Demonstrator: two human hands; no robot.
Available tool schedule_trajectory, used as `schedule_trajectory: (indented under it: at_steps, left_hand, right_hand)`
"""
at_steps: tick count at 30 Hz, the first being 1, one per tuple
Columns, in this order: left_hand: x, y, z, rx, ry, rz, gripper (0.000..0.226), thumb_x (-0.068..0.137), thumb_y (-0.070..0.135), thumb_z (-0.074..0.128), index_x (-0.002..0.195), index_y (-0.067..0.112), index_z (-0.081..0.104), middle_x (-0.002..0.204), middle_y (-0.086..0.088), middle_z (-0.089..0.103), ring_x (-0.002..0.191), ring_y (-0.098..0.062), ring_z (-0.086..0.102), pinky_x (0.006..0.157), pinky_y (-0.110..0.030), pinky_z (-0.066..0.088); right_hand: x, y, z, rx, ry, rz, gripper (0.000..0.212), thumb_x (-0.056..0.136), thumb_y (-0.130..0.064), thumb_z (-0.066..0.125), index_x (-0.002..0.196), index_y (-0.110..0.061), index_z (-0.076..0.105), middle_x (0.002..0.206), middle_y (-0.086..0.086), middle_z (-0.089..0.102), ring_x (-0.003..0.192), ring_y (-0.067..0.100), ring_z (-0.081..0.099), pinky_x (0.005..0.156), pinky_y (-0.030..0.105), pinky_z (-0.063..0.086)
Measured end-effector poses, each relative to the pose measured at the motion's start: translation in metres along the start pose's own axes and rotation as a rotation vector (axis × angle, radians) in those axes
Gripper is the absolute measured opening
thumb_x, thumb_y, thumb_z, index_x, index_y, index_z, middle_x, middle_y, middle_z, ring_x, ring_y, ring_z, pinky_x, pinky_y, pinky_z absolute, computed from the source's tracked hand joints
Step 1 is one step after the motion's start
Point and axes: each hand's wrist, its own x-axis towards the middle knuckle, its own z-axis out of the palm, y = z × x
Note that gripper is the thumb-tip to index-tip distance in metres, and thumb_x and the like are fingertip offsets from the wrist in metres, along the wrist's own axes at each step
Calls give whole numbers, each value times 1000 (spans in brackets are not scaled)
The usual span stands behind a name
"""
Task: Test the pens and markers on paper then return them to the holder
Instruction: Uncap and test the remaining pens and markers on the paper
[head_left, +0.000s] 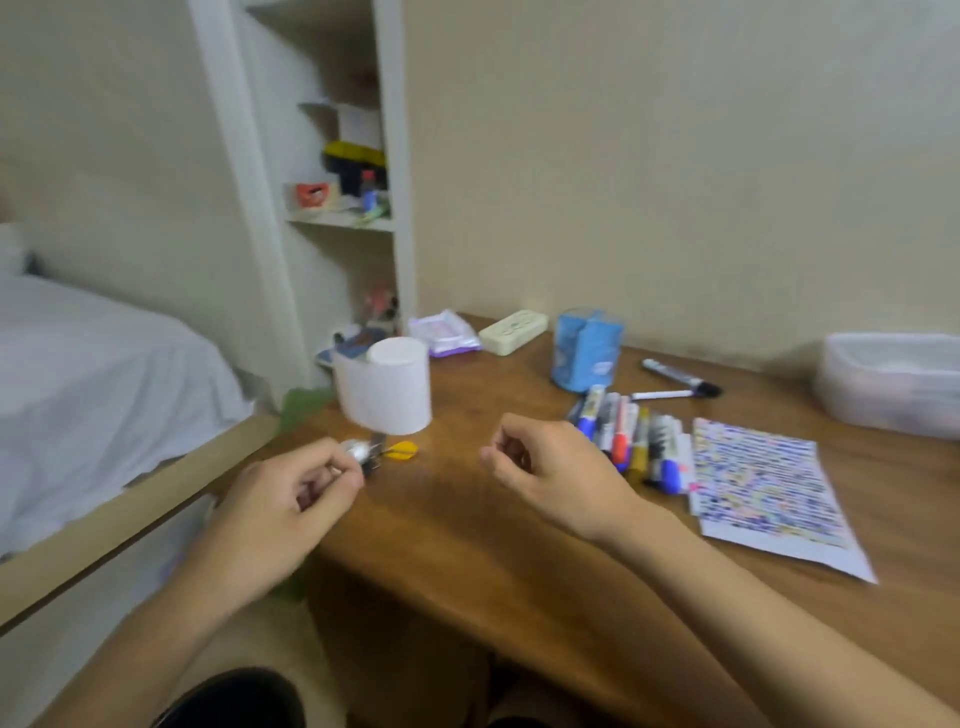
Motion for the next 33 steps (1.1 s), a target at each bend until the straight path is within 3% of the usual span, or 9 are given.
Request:
schedule_trajectory:
  at_steps: [2, 6, 10, 14, 17, 21, 29, 33]
  left_hand:
    - [31, 34, 25, -36, -17, 100, 19, 85, 45, 60, 87, 27, 66, 59, 4, 54, 54, -15, 50, 56, -36, 42]
    - [90, 102, 90, 27, -127, 246, 6, 91, 26, 65, 87, 30, 67, 66, 6, 58, 58, -9, 51, 59, -27, 42]
    - [154, 150, 166, 191, -237, 379, 11, 88, 34, 58, 99, 35, 61, 80, 9, 62, 73, -5, 57, 72, -39, 52]
    - [206, 189, 236, 333, -335, 447, 24, 93, 33, 55, 117, 32, 58, 100, 7, 61, 97, -13, 58, 83, -35, 50]
    - [236, 211, 281, 453, -375, 479, 38, 94, 30, 54, 132, 28, 52, 120, 1, 58, 113, -21, 57, 89, -36, 48]
    - [267, 225, 323, 626, -425, 507, 48, 96, 29, 54, 143, 27, 44, 137, -6, 47, 121, -29, 54, 94, -42, 49]
    - [299, 211, 369, 792, -472, 492, 47, 96, 24, 58, 141, 34, 50, 141, 0, 53, 127, -24, 51, 97, -41, 49]
    - [298, 202, 380, 828, -443, 518, 30, 96, 29, 60, 125, 34, 61, 119, 0, 63, 103, -22, 60, 78, -37, 54]
  right_hand:
    - [-17, 37, -30, -28, 59, 89, 21, 98, -41, 57, 87, -24, 60, 75, -7, 65, 71, 8, 59, 66, 31, 46]
    - [-60, 106, -81, -105, 176, 247, 19, 96, -37, 59, 82, -25, 59, 71, -11, 63, 63, 5, 54, 63, 36, 44]
    - [-102, 162, -117, -163, 241, 376, 13, 96, -36, 58, 85, -29, 61, 80, -15, 66, 68, 0, 56, 61, 29, 40]
    - [-134, 206, -123, -205, 347, 452, 3, 95, -34, 61, 93, -33, 63, 90, -17, 65, 72, 1, 52, 65, 26, 37]
    - [-146, 225, -123, -192, 377, 472, 8, 94, -39, 63, 102, -37, 63, 95, -19, 64, 75, -2, 52, 66, 23, 41]
    - [-150, 237, -127, -175, 365, 466, 10, 95, -41, 62, 105, -39, 62, 85, -22, 54, 70, -5, 48, 58, 17, 29]
    - [-151, 240, -128, -191, 339, 462, 18, 98, -40, 57, 115, -38, 63, 78, -25, 40, 67, -8, 42, 54, 13, 27]
    - [-151, 237, -127, -187, 316, 458, 19, 99, -39, 57, 117, -37, 62, 94, -22, 49, 70, -7, 43, 57, 12, 29]
